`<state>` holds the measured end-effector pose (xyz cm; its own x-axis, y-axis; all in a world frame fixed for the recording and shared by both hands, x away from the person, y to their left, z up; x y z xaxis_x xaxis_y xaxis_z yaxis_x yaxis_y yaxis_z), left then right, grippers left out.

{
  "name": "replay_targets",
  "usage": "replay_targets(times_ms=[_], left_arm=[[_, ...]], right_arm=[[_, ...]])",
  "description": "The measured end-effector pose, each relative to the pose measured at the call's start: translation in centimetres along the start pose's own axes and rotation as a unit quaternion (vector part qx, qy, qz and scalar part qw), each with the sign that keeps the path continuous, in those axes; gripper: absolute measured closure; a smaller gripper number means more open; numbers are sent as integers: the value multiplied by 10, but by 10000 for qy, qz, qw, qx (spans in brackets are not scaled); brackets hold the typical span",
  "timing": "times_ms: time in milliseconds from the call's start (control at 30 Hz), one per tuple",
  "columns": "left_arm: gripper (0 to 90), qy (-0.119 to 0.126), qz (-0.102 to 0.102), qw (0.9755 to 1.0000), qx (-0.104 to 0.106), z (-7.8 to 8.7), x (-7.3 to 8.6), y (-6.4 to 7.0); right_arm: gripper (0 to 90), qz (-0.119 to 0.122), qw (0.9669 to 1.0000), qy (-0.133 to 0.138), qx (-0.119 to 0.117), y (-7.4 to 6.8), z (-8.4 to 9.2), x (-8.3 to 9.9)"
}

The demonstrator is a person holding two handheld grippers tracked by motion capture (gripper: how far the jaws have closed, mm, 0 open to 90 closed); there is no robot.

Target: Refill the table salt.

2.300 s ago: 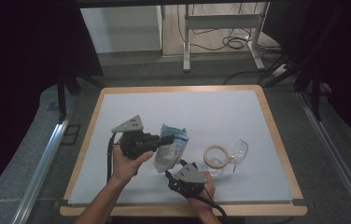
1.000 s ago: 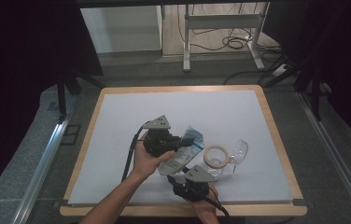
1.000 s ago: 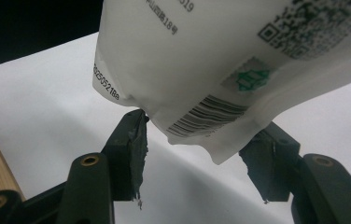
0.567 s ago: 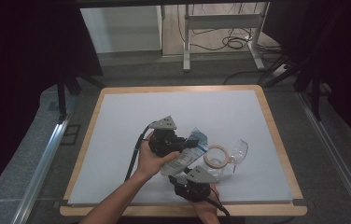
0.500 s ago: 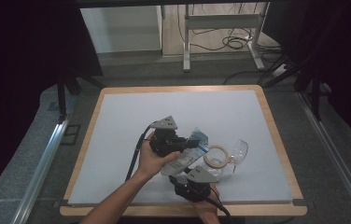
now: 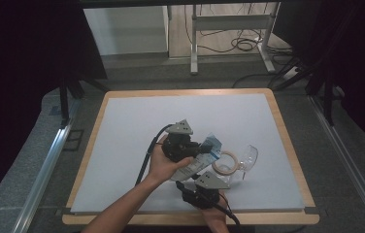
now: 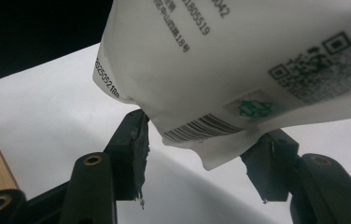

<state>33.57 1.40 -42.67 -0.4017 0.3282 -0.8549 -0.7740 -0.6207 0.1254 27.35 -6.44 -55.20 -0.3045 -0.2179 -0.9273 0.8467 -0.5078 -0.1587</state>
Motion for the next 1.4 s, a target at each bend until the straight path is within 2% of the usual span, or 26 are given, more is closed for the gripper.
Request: replay_targets(times_ms=[300,567,767,1167,1267,1300,1400], left_arm=[[900,-115,26,9999,87,-6,-6,-1],[900,-186,-65,9998,38,-9,-6,2],[900,-208,-21,9998,13,-9,-8,-1],[900,-106,-80,9999,-65,-1,-10,1],[900,-168,-156,9997,-68,-2,-10,3],[900,-204,-257,9994,-132,-3,-11,4],[900,-202,-293,9993,-115,-4,-13,7]], right_arm=[[454,-63,9999,132,22,2,-1,-3],[455,-74,9998,184,26,3,-3,-3],[456,-32,9997,255,20,2,-5,-6],[456,47,9994,331,4,-2,-7,-10],[456,31,9994,336,0,-3,-6,-10],[457,32,9994,340,-9,-3,-6,-10],[457,29,9992,397,1,-3,-5,-11]])
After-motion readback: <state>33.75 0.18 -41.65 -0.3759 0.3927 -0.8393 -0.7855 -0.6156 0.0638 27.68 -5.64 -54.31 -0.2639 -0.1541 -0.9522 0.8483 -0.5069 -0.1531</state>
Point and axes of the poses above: each handheld gripper's, and its own axes: z roughly backward along the jaws, x roughly out of its underside, y roughly to its right, the point moved 4 cm from there along -z, roughly forward along the jaws, and after that the axes turned 14 degrees about -x, right-handed, at the moved point
